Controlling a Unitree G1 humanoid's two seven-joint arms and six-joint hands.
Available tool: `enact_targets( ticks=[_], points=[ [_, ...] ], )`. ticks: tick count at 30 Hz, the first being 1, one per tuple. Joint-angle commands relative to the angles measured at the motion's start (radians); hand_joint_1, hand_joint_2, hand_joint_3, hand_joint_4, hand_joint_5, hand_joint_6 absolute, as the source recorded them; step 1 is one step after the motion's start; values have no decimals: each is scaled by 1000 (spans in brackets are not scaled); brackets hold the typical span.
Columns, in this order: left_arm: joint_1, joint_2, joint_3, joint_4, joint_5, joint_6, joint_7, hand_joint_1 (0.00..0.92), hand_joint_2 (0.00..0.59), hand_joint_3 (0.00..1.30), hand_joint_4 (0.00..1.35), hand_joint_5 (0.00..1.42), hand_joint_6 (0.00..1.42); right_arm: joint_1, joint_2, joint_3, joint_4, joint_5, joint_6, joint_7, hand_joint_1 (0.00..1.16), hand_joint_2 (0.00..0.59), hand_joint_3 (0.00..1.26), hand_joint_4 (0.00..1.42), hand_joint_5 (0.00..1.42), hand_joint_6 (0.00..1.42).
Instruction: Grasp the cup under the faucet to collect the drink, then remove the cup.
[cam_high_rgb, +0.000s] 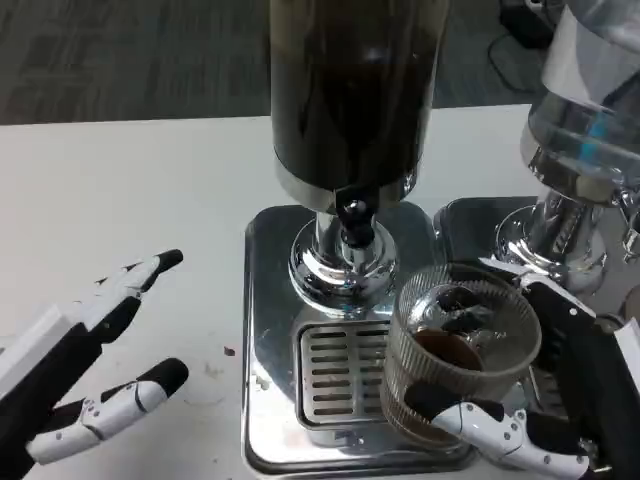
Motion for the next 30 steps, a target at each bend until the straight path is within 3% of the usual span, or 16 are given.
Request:
enact_targets(
  ticks=[1, 12, 18, 23, 30],
  points=[
    [19, -11, -2, -29, 19, 20, -8, 0, 236, 0, 0, 0, 0, -2, 1, -9, -34, 38, -3, 10, 908, 139, 617, 661, 911, 1188],
    [51, -2, 9, -102, 73, 33, -2, 0, 240, 0, 0, 0, 0, -3, 3, -19, -37, 35, 5, 13, 907, 139, 618, 670, 921, 1193],
    [105, 4, 75, -183, 175, 23, 29, 0, 246, 0, 0, 0, 0, -1, -12, -30, -47, 38, 10, 26, 907, 134, 622, 671, 920, 1192],
    [161, -26, 139, -247, 265, -7, 83, 0, 262, 0, 0, 0, 0, -10, -20, -37, -50, 46, 18, 38, 895, 137, 625, 671, 911, 1171],
    [211, -39, 173, -321, 333, 4, 91, 0, 291, 0, 0, 0, 0, -9, -24, -45, -47, 58, 18, 56, 890, 137, 625, 671, 911, 1170]
  ],
)
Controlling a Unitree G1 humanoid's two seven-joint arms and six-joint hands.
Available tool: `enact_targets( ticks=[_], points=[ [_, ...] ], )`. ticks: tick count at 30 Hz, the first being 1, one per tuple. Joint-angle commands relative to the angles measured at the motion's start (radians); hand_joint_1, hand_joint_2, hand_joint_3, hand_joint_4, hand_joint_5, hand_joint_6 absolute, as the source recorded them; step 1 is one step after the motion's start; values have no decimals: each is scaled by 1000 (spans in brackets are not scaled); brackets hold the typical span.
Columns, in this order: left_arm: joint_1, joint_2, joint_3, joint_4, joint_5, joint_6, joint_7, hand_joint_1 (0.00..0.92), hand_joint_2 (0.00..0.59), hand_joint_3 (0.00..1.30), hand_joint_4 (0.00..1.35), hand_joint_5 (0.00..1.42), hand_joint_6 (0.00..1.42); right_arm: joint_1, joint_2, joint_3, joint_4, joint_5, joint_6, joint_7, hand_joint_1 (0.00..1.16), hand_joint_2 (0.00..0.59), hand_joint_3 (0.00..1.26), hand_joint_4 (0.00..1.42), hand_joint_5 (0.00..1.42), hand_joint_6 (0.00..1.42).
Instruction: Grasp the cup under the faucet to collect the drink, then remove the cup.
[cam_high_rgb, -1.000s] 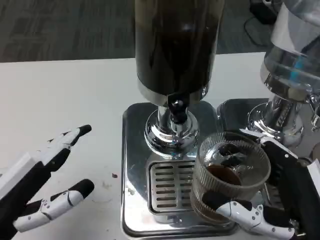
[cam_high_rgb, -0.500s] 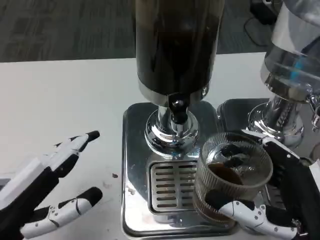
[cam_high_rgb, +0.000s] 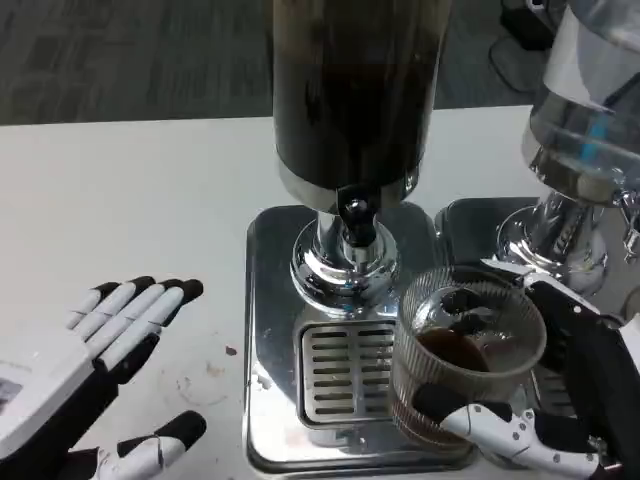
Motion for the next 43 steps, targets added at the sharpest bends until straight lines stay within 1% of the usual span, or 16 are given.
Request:
enact_targets(
  ticks=[1, 8, 17, 23, 43],
  points=[
    [28, -8, 24, -29, 18, -7, 14, 0, 292, 0, 0, 0, 0, -4, -1, -9, -23, 37, -9, 10, 890, 137, 625, 671, 911, 1170],
    [29, -19, 25, -26, 6, -11, 19, 0, 296, 0, 0, 0, 0, -9, -1, -19, -29, 43, -5, 18, 886, 136, 625, 671, 910, 1170],
    [29, -27, 25, -16, -9, -6, 20, 0, 299, 0, 0, 0, 0, -20, 5, -18, -21, 43, 1, 25, 874, 143, 625, 671, 910, 1170],
    [28, -35, 24, -11, -17, -5, 15, 0, 297, 0, 0, 0, 0, -29, 2, -17, -21, 45, 11, 35, 870, 149, 625, 671, 910, 1170],
    [33, -42, 23, -2, -28, 0, 13, 0, 296, 0, 0, 0, 0, -26, 12, -12, -10, 38, 5, 26, 866, 151, 625, 671, 910, 1154]
  ],
)
